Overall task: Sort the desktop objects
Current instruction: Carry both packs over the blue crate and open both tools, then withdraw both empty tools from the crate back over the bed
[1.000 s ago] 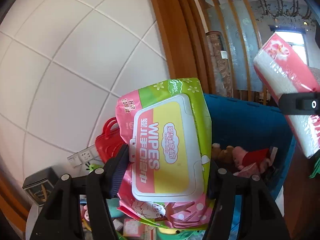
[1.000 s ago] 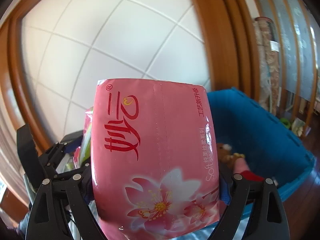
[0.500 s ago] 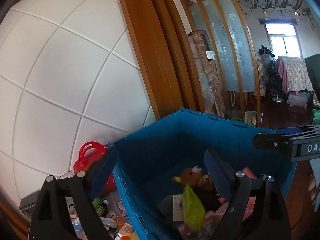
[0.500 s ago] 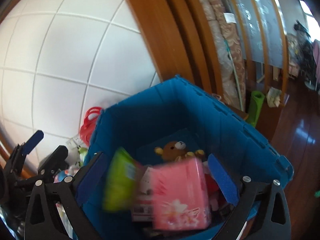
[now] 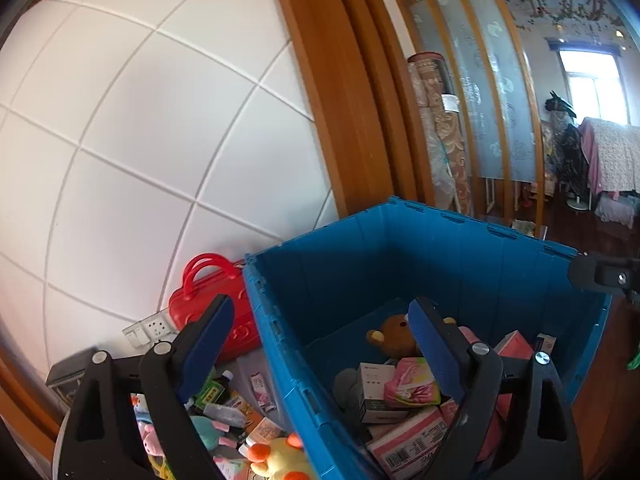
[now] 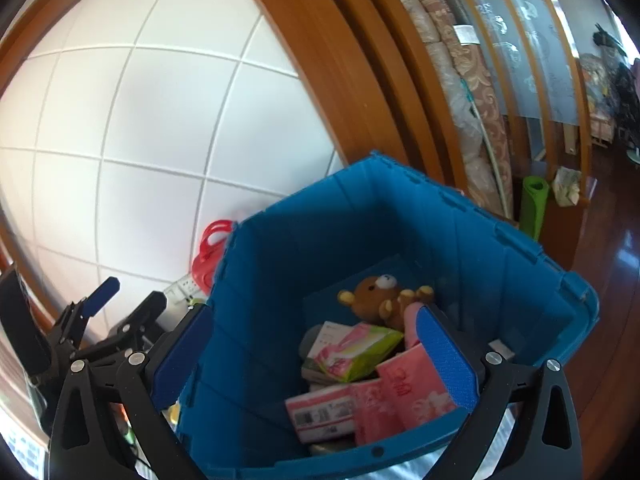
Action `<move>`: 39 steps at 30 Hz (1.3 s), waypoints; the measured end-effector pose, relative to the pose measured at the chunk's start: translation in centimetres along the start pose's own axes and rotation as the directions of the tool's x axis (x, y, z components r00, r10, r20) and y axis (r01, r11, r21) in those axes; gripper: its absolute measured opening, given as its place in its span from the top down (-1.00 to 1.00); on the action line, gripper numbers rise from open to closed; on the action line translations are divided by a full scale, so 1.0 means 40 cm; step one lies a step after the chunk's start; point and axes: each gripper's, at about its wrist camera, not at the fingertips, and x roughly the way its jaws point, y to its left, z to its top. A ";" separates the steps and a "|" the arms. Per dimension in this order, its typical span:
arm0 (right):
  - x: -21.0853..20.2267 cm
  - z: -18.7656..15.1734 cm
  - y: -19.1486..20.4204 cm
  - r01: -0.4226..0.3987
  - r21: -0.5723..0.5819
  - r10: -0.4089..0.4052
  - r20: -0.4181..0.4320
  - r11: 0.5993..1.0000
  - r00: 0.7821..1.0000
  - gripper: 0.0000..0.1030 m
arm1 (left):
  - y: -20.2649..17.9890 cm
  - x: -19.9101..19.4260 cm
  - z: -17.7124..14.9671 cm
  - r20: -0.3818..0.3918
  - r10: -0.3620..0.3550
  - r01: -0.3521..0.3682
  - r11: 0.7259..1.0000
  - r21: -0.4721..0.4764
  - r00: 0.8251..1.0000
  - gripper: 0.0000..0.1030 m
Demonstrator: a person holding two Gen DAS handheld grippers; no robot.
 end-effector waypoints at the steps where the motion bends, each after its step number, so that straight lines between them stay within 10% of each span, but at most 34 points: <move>1: 0.001 -0.009 0.010 -0.006 -0.012 0.006 -0.006 1.000 1.000 -1.00 | 0.009 -0.005 -0.009 -0.002 0.014 -0.014 1.000 -0.007 1.000 -0.74; 23: 0.125 -0.174 0.322 -0.243 -0.225 0.206 -0.176 0.943 0.962 -1.00 | 0.312 -0.116 -0.271 -0.145 0.265 -0.287 0.943 -0.166 0.953 -0.74; 39: 0.238 -0.429 0.618 -0.321 -0.247 0.229 -0.336 0.915 0.913 -1.00 | 0.610 -0.249 -0.540 -0.275 0.389 -0.438 0.887 -0.148 0.880 -0.74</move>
